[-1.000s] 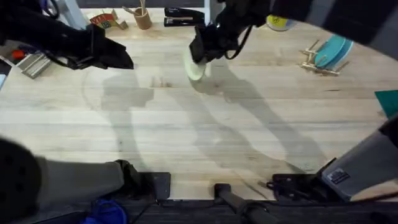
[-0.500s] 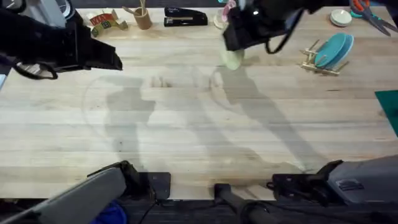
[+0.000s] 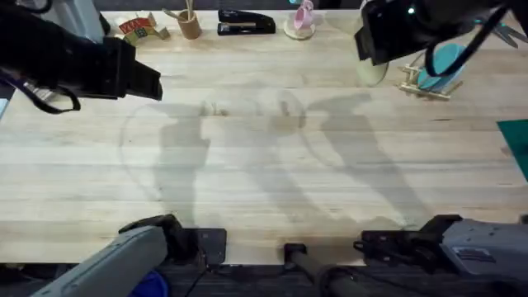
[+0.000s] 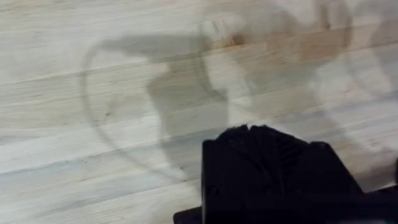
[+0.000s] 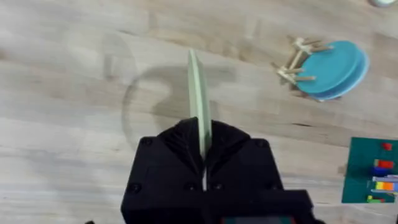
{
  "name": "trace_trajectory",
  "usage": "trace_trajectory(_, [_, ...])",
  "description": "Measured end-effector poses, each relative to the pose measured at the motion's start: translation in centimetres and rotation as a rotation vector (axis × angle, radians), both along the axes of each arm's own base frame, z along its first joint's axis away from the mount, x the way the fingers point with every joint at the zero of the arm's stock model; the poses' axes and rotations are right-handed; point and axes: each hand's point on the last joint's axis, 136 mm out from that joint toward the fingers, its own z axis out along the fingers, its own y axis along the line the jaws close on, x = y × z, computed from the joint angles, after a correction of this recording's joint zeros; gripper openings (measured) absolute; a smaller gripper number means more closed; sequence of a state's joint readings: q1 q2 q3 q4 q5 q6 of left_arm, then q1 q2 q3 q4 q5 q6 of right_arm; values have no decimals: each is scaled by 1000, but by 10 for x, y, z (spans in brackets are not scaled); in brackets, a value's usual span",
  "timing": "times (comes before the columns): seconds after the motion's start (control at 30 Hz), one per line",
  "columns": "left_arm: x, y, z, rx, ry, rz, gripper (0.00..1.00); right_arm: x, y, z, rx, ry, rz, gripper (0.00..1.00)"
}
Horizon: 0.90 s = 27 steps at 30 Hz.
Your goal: Pick up the plates from the table one by one and place each into a slot on the dish rack.
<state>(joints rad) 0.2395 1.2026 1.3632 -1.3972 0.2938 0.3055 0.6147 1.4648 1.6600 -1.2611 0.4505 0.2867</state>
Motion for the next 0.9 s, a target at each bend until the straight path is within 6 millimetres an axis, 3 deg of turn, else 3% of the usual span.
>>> trace_trajectory(0.07, [1, -1, 0, 10, -1, -8, 42, 0, -3, 3, -7, -16, -7, 32])
trace_trajectory(0.13, [1, -1, 0, 18, -1, -9, 119, 1, -5, 4, -15, -22, -11, 32])
trace_trajectory(0.23, [2, 0, -1, 27, -2, -4, 545, 1, -6, 5, -20, -25, -13, 32])
trace_trajectory(0.27, [2, 1, -1, 27, -1, 2, 957, 1, -6, 5, -21, -26, -14, 32])
trace_trajectory(0.67, [2, 1, -1, 28, 0, 3, 995, 0, -8, 4, -22, -21, -33, 32])
trace_trajectory(0.9, [2, 1, -1, 28, 0, 3, 995, -2, -34, 0, 33, -8, -236, 32])
